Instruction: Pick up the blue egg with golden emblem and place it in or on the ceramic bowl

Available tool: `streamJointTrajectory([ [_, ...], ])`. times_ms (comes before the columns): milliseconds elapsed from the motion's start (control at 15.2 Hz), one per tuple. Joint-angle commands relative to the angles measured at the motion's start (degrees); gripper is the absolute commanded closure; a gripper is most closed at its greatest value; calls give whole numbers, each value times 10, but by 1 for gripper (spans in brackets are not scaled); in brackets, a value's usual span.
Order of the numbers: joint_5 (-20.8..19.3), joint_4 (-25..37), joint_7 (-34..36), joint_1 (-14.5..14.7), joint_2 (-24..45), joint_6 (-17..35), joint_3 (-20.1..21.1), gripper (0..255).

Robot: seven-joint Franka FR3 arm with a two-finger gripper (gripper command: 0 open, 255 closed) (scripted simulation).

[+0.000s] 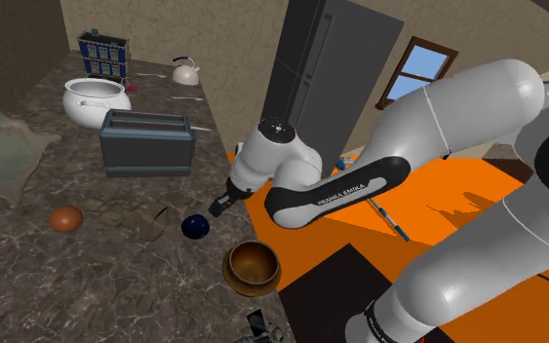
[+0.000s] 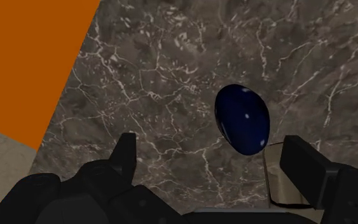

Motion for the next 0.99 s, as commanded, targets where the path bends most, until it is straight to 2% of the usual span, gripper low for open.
streamJointTrajectory([
  [0,-111,24,98,-27,53,20,32,0],
  [66,-174,42,151,-33,84,21,39,0],
  [198,-289,83,246,-19,144,13,30,0],
  [330,-378,125,320,16,198,1,6,0],
  [396,-407,142,343,29,218,-4,-4,0],
  [924,-489,184,398,54,288,-1,-43,0],
])
